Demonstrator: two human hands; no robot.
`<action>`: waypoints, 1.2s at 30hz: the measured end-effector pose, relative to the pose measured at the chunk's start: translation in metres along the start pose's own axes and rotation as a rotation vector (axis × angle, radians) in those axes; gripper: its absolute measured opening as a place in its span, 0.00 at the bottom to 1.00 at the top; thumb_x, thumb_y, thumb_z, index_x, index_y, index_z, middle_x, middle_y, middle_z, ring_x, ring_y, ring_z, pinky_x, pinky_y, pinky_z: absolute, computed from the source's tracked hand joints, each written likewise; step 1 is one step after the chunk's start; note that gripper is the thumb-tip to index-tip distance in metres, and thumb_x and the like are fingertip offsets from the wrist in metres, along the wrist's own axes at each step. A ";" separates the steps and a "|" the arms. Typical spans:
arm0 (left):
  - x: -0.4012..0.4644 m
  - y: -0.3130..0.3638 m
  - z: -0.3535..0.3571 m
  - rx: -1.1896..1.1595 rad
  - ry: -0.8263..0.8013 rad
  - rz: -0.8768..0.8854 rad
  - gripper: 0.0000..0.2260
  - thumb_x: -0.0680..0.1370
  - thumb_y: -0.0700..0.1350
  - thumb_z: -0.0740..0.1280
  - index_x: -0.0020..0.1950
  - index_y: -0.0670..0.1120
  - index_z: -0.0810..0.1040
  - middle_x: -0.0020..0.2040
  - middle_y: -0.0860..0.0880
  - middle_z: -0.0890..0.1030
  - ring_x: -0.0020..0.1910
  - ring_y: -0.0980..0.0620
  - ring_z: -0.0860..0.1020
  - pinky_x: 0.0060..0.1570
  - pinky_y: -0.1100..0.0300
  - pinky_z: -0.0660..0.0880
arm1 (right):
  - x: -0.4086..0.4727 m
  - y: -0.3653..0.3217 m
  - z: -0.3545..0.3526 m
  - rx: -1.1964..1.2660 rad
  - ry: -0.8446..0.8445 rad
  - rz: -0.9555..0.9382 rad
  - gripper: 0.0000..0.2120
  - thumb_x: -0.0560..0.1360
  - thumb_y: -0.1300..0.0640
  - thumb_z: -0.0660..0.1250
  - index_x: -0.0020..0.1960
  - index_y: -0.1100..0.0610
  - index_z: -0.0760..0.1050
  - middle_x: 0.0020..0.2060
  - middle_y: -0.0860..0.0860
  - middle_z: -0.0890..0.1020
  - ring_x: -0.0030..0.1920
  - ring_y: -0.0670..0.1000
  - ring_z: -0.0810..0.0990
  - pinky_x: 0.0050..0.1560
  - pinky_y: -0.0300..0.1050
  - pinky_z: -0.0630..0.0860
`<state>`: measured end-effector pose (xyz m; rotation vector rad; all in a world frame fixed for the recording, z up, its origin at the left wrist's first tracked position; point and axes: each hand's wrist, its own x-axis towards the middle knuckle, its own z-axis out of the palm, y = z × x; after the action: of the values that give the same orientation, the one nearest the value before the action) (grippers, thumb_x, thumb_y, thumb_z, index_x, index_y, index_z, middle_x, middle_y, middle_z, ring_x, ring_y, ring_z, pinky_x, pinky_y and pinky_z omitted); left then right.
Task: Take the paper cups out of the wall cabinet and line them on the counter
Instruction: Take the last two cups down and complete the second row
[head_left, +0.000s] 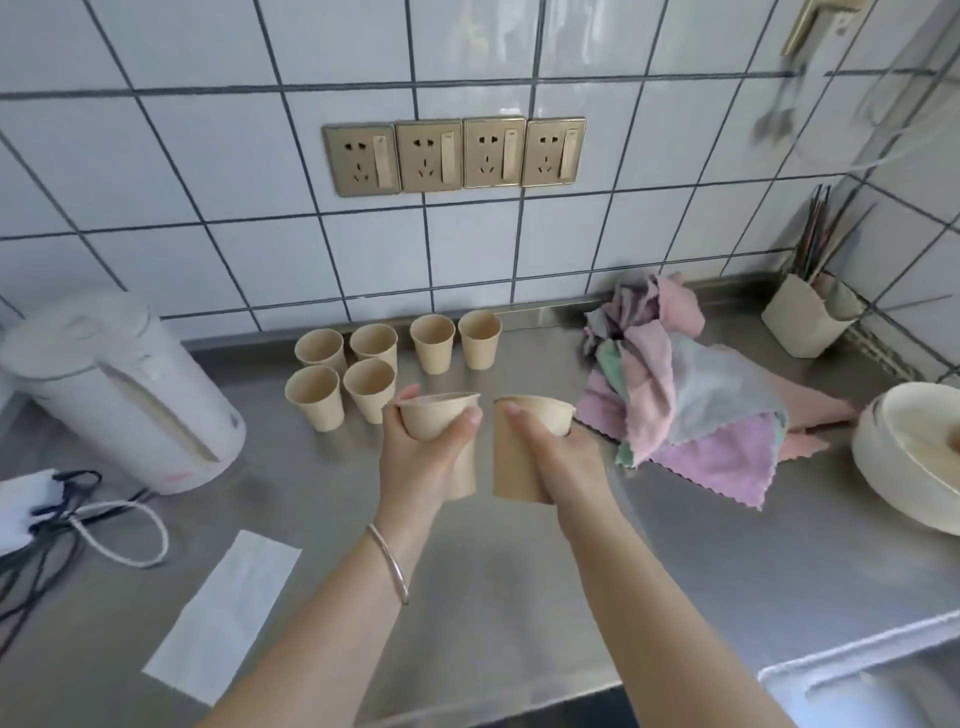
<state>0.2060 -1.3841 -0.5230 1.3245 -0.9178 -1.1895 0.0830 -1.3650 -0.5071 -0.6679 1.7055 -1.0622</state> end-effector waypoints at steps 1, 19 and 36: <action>0.017 -0.003 0.001 0.009 -0.009 -0.004 0.31 0.64 0.49 0.76 0.62 0.51 0.67 0.48 0.59 0.76 0.44 0.63 0.76 0.36 0.79 0.72 | 0.014 -0.003 0.008 0.000 0.008 0.011 0.25 0.58 0.36 0.71 0.48 0.52 0.78 0.49 0.52 0.84 0.52 0.54 0.82 0.57 0.56 0.78; 0.182 -0.114 0.036 0.110 0.149 -0.110 0.26 0.62 0.35 0.78 0.51 0.55 0.71 0.49 0.52 0.80 0.42 0.66 0.80 0.45 0.71 0.76 | 0.210 0.016 0.065 -0.160 -0.091 -0.131 0.32 0.56 0.51 0.77 0.56 0.50 0.69 0.49 0.46 0.81 0.52 0.50 0.81 0.52 0.48 0.78; 0.188 -0.150 0.031 0.210 0.139 -0.100 0.42 0.59 0.30 0.77 0.69 0.45 0.62 0.67 0.44 0.71 0.65 0.48 0.72 0.66 0.55 0.68 | 0.223 0.057 0.068 -0.437 -0.024 -0.187 0.30 0.66 0.56 0.74 0.64 0.59 0.68 0.59 0.55 0.76 0.61 0.55 0.74 0.58 0.42 0.70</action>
<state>0.1976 -1.5548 -0.6947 1.6176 -0.9025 -1.0833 0.0668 -1.5435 -0.6663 -1.1305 1.9004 -0.8033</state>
